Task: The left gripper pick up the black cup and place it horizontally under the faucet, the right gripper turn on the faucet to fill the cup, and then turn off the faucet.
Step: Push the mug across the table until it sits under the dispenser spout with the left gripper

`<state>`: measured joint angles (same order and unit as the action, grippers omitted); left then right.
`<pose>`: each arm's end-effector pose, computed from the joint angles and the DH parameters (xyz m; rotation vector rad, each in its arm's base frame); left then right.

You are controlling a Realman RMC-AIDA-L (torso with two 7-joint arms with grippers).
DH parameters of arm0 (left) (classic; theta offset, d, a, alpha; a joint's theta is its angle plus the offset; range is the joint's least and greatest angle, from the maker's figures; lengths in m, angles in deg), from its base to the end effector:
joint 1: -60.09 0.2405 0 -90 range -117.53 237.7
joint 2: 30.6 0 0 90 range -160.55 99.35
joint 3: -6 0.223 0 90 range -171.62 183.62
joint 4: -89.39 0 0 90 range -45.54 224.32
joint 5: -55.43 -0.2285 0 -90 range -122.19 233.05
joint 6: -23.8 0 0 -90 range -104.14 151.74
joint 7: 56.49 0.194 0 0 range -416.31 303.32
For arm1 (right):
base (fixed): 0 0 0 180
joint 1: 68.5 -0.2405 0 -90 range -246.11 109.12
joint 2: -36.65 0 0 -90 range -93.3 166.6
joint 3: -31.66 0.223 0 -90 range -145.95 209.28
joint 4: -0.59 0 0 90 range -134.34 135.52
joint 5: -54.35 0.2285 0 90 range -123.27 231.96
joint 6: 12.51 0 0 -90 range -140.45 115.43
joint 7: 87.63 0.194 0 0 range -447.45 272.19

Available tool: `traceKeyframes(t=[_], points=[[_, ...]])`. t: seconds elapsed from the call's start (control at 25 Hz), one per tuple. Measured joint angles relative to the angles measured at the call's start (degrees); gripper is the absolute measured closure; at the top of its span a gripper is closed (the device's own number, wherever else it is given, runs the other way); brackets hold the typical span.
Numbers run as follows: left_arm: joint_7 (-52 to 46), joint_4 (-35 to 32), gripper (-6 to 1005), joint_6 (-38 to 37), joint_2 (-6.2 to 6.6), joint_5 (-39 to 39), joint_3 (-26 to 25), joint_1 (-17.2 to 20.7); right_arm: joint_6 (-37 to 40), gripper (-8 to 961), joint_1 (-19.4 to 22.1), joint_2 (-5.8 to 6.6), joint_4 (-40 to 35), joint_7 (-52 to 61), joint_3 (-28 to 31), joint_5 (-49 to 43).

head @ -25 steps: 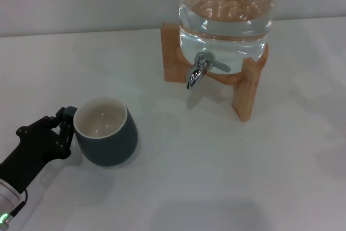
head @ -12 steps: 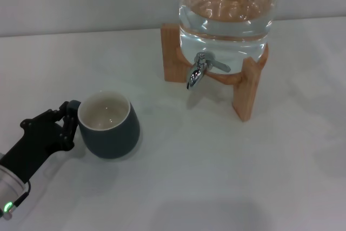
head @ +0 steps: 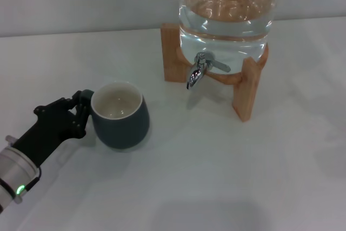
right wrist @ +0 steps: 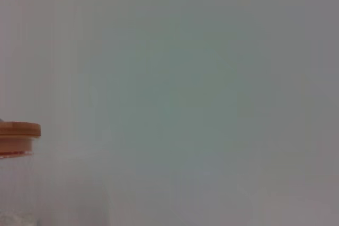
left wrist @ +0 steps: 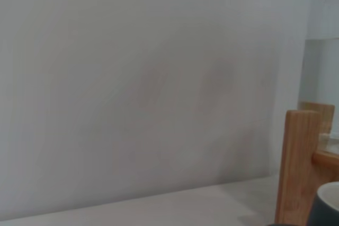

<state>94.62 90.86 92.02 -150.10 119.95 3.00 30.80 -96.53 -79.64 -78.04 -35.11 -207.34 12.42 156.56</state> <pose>-0.2813 0.3491 -0.0829 -2.0959 -0.6151 -0.7597 0.3554 0.3113 0.1694 -1.6429 0.5162 0.8692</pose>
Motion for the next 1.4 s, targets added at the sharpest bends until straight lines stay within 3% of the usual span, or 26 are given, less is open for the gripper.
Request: traceKeyframes(t=[1.4], points=[[-0.1, 5.4, 870, -10.0, -0.03, -5.3, -0.2, -6.8, 0.0, 112, -0.6, 0.0, 0.8, -0.3, -0.6, 0.0]])
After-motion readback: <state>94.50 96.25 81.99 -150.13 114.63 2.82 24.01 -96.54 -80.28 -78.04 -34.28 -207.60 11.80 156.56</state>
